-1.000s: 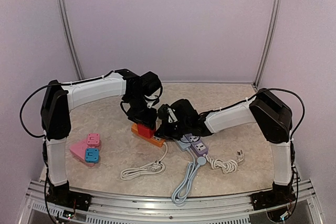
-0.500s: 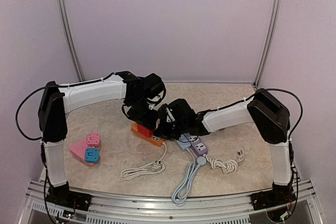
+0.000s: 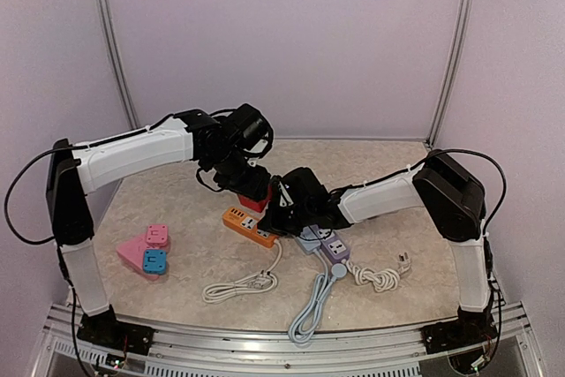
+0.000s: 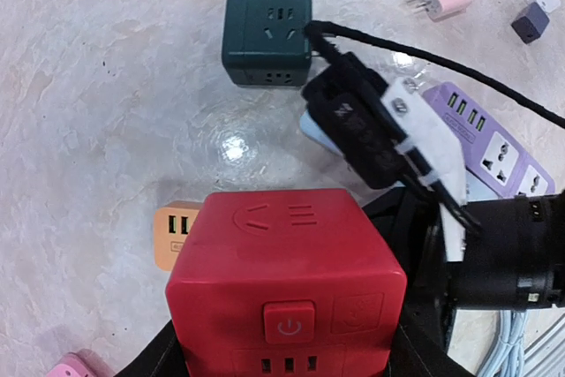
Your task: Pull the plug off the socket
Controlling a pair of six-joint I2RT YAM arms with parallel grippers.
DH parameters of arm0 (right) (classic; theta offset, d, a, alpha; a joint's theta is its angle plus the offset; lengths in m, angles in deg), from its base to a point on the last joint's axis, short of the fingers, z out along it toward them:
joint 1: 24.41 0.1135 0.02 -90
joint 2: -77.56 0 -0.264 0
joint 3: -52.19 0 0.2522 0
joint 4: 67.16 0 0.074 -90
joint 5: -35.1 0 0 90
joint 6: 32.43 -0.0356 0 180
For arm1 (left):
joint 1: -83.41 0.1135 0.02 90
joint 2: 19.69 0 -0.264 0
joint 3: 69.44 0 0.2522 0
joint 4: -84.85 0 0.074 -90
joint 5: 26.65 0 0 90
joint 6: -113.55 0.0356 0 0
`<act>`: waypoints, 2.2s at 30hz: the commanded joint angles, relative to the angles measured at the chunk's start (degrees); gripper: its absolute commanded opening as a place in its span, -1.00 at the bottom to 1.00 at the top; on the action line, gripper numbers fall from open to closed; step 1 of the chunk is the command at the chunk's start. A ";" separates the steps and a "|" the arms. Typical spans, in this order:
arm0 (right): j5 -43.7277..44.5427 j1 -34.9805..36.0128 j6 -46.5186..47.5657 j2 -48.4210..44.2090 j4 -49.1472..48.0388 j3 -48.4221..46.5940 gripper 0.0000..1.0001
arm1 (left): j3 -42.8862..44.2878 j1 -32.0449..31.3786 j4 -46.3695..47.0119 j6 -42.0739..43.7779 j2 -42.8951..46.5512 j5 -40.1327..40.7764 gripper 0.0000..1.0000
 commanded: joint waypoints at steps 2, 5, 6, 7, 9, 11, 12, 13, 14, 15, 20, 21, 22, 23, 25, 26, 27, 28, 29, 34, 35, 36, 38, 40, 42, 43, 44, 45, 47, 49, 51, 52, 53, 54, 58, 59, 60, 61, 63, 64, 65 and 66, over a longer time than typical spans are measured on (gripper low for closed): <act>2.70 0.55 2.20 0.97 7.73 1.12 -1.00 | -3.61 6.79 2.43 -4.68 3.30 -6.29 -0.29; 3.84 0.51 3.88 -1.51 7.73 0.68 -1.00 | -6.62 11.14 4.94 -6.28 5.27 -12.64 -0.28; 4.41 0.56 4.49 -2.56 7.74 0.56 -1.00 | -7.41 12.68 5.96 -6.80 5.84 -14.75 -0.28; 5.10 0.59 5.18 -3.77 7.73 0.43 -1.00 | -8.05 14.23 6.85 -7.33 6.03 -16.99 -0.28; 6.71 0.55 6.76 -6.22 8.18 0.16 -1.00 | -8.97 17.05 9.22 -8.20 6.05 -20.75 -0.28; 9.06 0.55 8.23 -9.20 9.66 -0.08 -1.00 | -9.05 19.54 11.11 -8.89 5.35 -23.79 -0.28; 10.49 0.53 8.95 -10.37 10.78 -0.31 -1.00 | -8.87 20.69 11.96 -9.10 4.94 -25.35 -0.28; 11.87 0.51 9.73 -11.55 11.88 -0.43 -1.00 | -8.50 21.58 12.77 -9.23 4.05 -26.89 -0.27; 13.82 0.55 10.51 -12.67 13.07 -0.58 -1.00 | -8.09 22.69 13.70 -9.26 3.41 -27.98 -0.27; 15.29 0.55 11.23 -13.81 14.09 -0.57 -1.00 | -7.76 23.47 14.63 -9.33 2.42 -29.37 -0.27; 20.64 0.55 13.97 -18.95 18.86 -0.22 -1.00 | -5.67 26.27 18.02 -10.77 -3.43 -34.77 -0.26; 21.58 0.60 14.34 -19.91 19.61 0.03 -1.00 | -5.05 26.54 18.36 -10.90 -4.40 -35.34 -0.27; 22.42 0.56 14.65 -20.95 20.41 0.38 -1.00 | -4.46 26.68 18.64 -10.93 -5.69 -35.77 -0.27; 23.21 0.55 15.10 -22.02 20.89 0.80 -1.00 | -3.86 26.82 18.79 -10.93 -7.18 -36.18 -0.26; 24.62 0.49 15.53 -24.25 21.69 1.84 -0.99 | -2.40 26.99 19.06 -11.05 -9.02 -37.04 -0.26; 25.21 0.53 15.74 -24.82 21.96 2.37 -0.97 | -2.22 26.99 19.25 -11.17 -9.73 -37.35 -0.26; 25.71 0.49 15.77 -25.55 22.23 2.88 -0.97 | -2.00 27.15 19.68 -11.38 -10.66 -37.89 -0.26; 26.16 0.47 15.85 -26.18 22.48 3.34 -0.96 | -1.95 27.21 20.23 -11.64 -11.15 -38.58 -0.26; 26.51 0.45 15.85 -26.67 22.71 3.76 -0.96 | -1.91 27.30 20.64 -11.97 -11.68 -39.24 -0.26; 26.97 0.44 15.68 -27.99 22.98 5.36 -0.95 | -1.58 27.70 22.09 -13.32 -14.25 -41.94 -0.20; 26.89 0.46 15.61 -28.16 23.06 5.43 -0.95 | -1.46 27.73 22.22 -13.53 -14.64 -42.25 -0.20; 26.80 0.42 15.52 -28.27 23.10 5.62 -0.94 | -1.24 27.79 22.32 -13.64 -15.12 -42.45 -0.20; 26.81 0.46 15.35 -28.63 23.24 6.04 -0.94 | -0.67 27.85 22.46 -13.83 -15.93 -42.83 -0.20; 26.76 0.51 15.17 -29.19 23.21 6.69 -0.94 | 0.05 27.85 22.50 -13.99 -16.69 -43.40 -0.19; 26.74 0.49 15.03 -29.60 23.28 7.21 -0.93 | 0.57 27.93 22.48 -14.01 -17.56 -43.67 -0.19; 26.75 0.47 14.92 -29.78 23.35 7.46 -0.93 | 0.71 28.04 22.51 -14.01 -17.89 -43.92 -0.18; 26.83 0.46 14.84 -29.88 23.45 7.58 -0.93 | 0.81 28.08 22.51 -14.01 -18.27 -44.13 -0.14; 26.83 0.46 14.84 -29.90 23.54 7.68 -0.93 | 0.86 28.18 22.47 -13.99 -18.50 -44.33 -0.13; 26.75 0.46 14.80 -29.98 23.56 7.77 -0.93 | 0.87 28.34 22.51 -14.14 -19.11 -44.80 -0.12; 26.63 0.46 14.80 -29.87 23.55 7.73 -0.93 | 0.77 28.35 22.39 -14.11 -19.42 -44.94 -0.09; 26.51 0.47 14.88 -29.64 23.55 7.63 -0.92 | 0.57 28.42 22.25 -13.97 -19.54 -44.92 -0.08; 26.49 0.45 14.97 -29.57 23.50 7.58 -0.92 | 0.40 28.44 22.18 -13.86 -19.54 -44.90 -0.05; 26.34 0.46 14.97 -29.40 23.46 7.54 -0.92 | 0.27 28.43 22.10 -13.73 -19.48 -44.78 0.01; 26.25 0.46 14.97 -29.31 23.38 7.53 -0.92 | 0.18 28.49 21.88 -13.67 -19.41 -44.52 0.04; 26.04 0.46 15.01 -29.03 23.07 7.65 -0.92 | 0.01 28.52 20.58 -12.91 -19.03 -42.67 0.40; 26.00 0.46 14.92 -28.98 23.03 7.73 -0.92 | -0.08 28.49 20.36 -12.77 -18.87 -42.30 0.52; 26.04 0.51 14.89 -28.98 23.01 7.73 -0.92 | -0.10 28.51 19.78 -12.56 -18.72 -41.62 0.64; 26.05 0.47 14.88 -28.88 22.94 7.83 -0.91 | -0.04 28.54 19.37 -12.33 -18.31 -40.80 0.77; 25.96 0.46 14.88 -28.70 22.93 7.80 -0.91 | -0.16 28.50 18.53 -11.82 -17.63 -39.01 0.97; 25.96 0.46 14.88 -28.61 22.86 7.80 -0.91 | -0.27 28.52 18.14 -11.62 -17.13 -38.36 0.98; 25.94 0.46 14.92 -28.47 22.82 7.80 -0.90 | -0.24 28.54 17.67 -11.41 -16.79 -37.79 0.98; 26.00 0.42 14.89 -28.37 22.84 7.80 -0.88 | -0.28 28.51 17.19 -11.24 -16.32 -37.18 0.98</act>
